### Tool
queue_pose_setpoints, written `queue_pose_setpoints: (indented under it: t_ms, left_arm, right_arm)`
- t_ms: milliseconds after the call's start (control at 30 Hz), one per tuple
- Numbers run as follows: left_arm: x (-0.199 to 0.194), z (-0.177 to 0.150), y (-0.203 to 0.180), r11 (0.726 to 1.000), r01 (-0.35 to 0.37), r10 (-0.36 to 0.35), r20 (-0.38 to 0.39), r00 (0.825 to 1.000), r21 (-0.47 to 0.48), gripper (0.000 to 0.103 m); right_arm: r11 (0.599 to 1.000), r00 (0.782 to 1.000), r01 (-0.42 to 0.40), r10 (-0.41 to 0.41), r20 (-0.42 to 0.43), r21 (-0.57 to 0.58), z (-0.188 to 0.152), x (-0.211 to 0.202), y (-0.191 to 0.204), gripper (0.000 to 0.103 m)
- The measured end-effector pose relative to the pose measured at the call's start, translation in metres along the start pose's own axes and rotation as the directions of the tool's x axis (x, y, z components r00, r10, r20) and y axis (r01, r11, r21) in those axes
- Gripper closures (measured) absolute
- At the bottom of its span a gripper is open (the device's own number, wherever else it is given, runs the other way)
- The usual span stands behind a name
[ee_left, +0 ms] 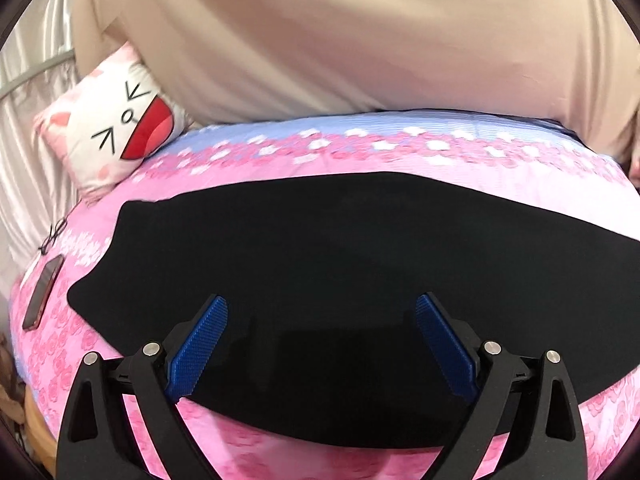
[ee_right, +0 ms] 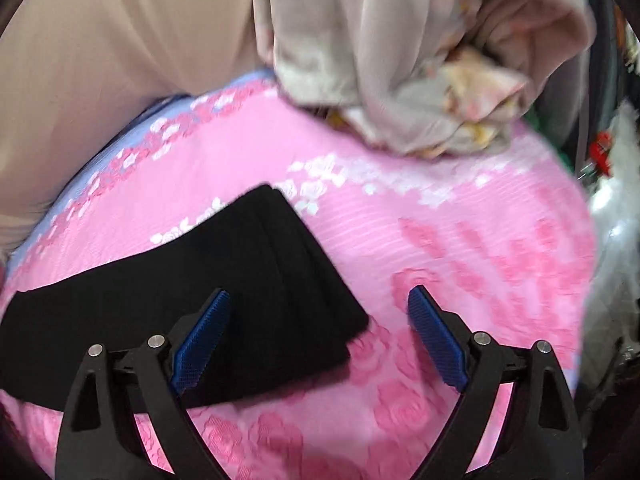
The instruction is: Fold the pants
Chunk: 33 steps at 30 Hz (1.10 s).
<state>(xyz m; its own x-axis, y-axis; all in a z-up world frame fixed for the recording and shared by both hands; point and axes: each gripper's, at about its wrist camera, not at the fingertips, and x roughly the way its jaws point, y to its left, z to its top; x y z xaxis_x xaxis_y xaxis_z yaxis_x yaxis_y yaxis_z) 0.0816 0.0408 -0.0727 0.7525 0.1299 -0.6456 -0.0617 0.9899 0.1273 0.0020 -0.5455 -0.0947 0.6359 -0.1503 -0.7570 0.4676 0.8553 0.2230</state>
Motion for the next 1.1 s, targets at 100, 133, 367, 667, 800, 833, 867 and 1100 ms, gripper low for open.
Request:
queue_pose_setpoints:
  t_ms: [100, 133, 367, 667, 800, 833, 867, 1100]
  left_arm:
    - [0.006, -0.001, -0.007, 1.000, 0.016, -0.016, -0.029, 0.999, 0.004, 0.009]
    - [0.010, -0.002, -0.008, 1.000, 0.027, -0.027, -0.054, 0.998, -0.005, 0.009]
    - [0.027, -0.006, -0.004, 0.996, 0.078, -0.085, -0.142, 0.986, -0.051, 0.009]
    - [0.031, -0.009, 0.000, 0.990, 0.121, -0.133, -0.164, 0.977, -0.077, 0.009]
    - [0.030, -0.008, 0.003, 0.986, 0.138, -0.152, -0.159, 0.975, -0.094, 0.009]
    - [0.030, -0.008, 0.004, 0.984, 0.145, -0.159, -0.156, 0.975, -0.100, 0.009]
    - [0.029, -0.008, 0.006, 0.982, 0.154, -0.170, -0.150, 0.974, -0.111, 0.009]
    - [0.018, -0.005, 0.024, 0.964, 0.198, -0.216, -0.091, 0.972, -0.178, 0.009]
  right_arm:
    - [0.998, 0.999, -0.051, 0.051, -0.012, -0.032, 0.005, 0.003, 0.003, 0.015]
    - [0.998, 0.998, -0.054, 0.054, -0.013, -0.036, 0.006, 0.004, 0.005, 0.017]
    - [0.993, 0.993, -0.118, 0.118, -0.014, -0.025, 0.010, 0.009, 0.006, 0.068]
    - [0.964, 0.967, -0.256, 0.255, 0.012, 0.073, 0.009, -0.005, 0.017, 0.084]
    - [0.922, 0.925, -0.380, 0.379, 0.025, 0.073, 0.017, -0.025, 0.053, 0.085]
    - [0.914, 0.916, -0.401, 0.400, 0.024, 0.064, 0.018, -0.029, 0.063, 0.085]
    - [0.898, 0.899, -0.438, 0.438, 0.012, 0.050, 0.019, -0.033, 0.081, 0.085]
    - [0.811, 0.818, -0.574, 0.564, -0.113, -0.109, 0.010, -0.041, 0.229, 0.085]
